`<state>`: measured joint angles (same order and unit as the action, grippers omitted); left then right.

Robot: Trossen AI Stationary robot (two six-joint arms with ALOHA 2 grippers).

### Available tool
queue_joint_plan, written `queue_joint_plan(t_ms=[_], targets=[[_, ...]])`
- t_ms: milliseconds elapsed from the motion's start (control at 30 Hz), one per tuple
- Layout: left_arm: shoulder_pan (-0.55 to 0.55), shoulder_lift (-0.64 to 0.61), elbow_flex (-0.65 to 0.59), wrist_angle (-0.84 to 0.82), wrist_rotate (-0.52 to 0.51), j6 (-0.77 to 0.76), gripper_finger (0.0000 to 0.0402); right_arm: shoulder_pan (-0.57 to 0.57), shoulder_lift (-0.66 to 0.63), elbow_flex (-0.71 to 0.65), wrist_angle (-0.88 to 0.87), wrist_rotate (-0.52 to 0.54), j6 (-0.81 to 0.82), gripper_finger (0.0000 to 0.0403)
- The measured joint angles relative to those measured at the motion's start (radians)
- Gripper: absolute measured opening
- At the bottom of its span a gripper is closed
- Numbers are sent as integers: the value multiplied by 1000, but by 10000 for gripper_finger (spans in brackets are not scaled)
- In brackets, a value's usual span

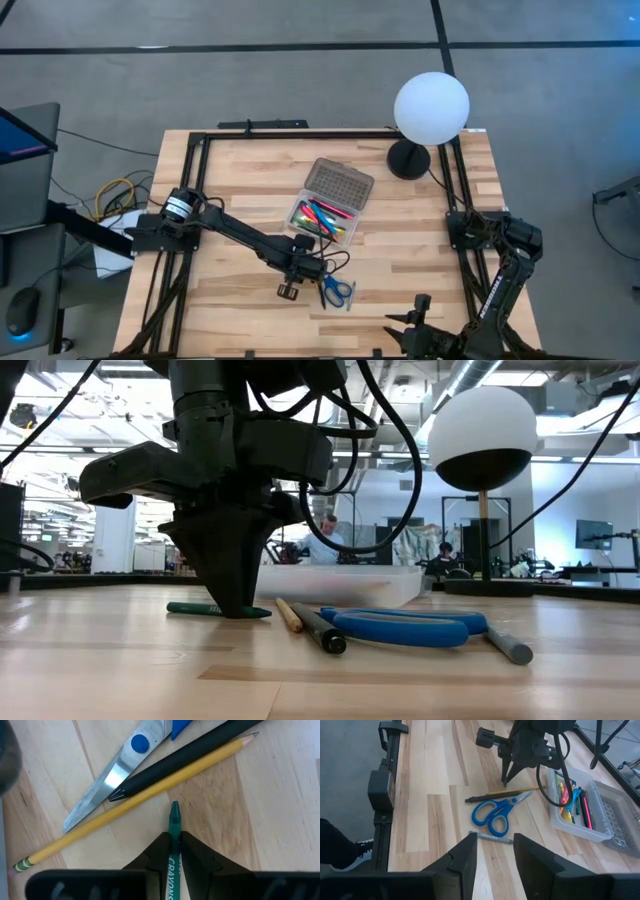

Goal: Pick & place school supplies into a supply box
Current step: Put the green crayon into the gray supply box

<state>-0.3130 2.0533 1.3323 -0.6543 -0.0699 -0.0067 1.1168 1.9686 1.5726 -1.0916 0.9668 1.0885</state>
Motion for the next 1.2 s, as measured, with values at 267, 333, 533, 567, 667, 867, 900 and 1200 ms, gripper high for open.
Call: queue_joint_plan(t_ms=[267,333,533,567,667,867,900,1200], targets=[[-2,0,0,0,-5,0,37,0,0,0,0,0,0,121],[-2,0,0,0,-5,0,37,0,0,0,0,0,0,121],[-2,3,10,-11,-5,0,37,0,0,0,0,0,0,121],[-2,4,14,-15,-5,0,37,0,0,0,0,0,0,121],[-2,7,39,-32,-4,0,37,0,0,0,0,0,0,121],[-8,13,91,-83,-9,10,36,0,0,0,0,0,0,121],[-9,14,97,-89,-9,11,36,0,0,0,0,0,0,121],[-12,16,122,-96,-28,13,36,0,0,0,0,0,0,121]])
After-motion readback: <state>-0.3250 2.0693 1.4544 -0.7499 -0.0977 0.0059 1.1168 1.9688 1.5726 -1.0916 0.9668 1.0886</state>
